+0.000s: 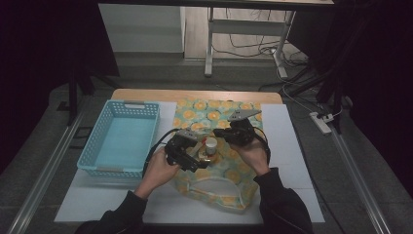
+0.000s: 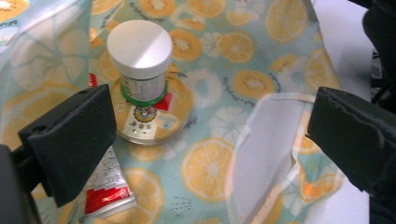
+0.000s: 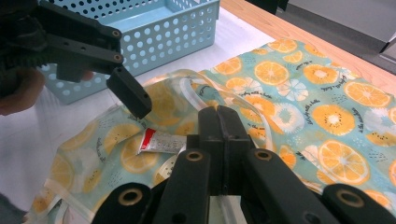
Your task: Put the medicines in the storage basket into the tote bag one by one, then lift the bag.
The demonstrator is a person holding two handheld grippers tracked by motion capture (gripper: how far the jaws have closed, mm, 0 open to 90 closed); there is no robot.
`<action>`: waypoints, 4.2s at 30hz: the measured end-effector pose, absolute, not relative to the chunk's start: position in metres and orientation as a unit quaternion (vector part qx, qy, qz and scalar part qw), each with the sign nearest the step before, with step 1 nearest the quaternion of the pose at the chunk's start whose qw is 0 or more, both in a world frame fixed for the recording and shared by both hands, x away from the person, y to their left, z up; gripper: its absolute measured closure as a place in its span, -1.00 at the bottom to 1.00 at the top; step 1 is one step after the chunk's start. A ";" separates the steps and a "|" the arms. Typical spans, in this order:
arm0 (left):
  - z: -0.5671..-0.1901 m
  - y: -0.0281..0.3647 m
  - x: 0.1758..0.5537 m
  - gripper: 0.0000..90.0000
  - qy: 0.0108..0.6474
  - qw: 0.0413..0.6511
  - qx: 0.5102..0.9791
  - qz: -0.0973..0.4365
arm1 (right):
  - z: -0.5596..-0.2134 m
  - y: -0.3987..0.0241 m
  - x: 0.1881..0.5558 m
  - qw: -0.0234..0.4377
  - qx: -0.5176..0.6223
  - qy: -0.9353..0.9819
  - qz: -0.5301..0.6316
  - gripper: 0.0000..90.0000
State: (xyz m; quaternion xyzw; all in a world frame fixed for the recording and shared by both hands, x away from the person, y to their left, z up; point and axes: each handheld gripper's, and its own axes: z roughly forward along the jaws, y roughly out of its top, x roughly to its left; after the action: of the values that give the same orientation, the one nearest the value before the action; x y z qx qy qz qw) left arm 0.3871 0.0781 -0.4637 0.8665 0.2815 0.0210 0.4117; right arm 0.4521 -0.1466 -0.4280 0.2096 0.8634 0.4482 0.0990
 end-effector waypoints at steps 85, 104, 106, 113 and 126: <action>-0.523 0.052 0.376 0.99 0.303 0.290 0.907 0.040 | -0.428 -0.145 0.450 0.099 0.205 0.866 0.444 0.99; -0.506 0.058 0.379 1.00 0.323 0.317 0.891 0.022 | -0.425 -0.143 0.450 0.088 0.204 0.871 0.438 0.99; -0.504 0.059 0.381 1.00 0.320 0.316 0.893 0.020 | -0.423 -0.144 0.450 0.085 0.203 0.870 0.440 0.99; -0.495 0.061 0.383 1.00 0.320 0.326 0.889 0.009 | -0.420 -0.143 0.450 0.078 0.201 0.873 0.437 0.99; -0.469 0.070 0.389 1.00 0.319 0.344 0.883 0.000 | -0.410 -0.139 0.448 0.080 0.191 0.876 0.435 0.99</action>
State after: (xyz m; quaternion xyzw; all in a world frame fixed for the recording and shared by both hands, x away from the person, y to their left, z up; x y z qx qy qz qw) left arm 0.3886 0.0695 -0.4692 0.8832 0.3185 -0.0002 0.3442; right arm 0.4478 -0.1392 -0.4098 0.1912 0.8764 0.4348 0.0796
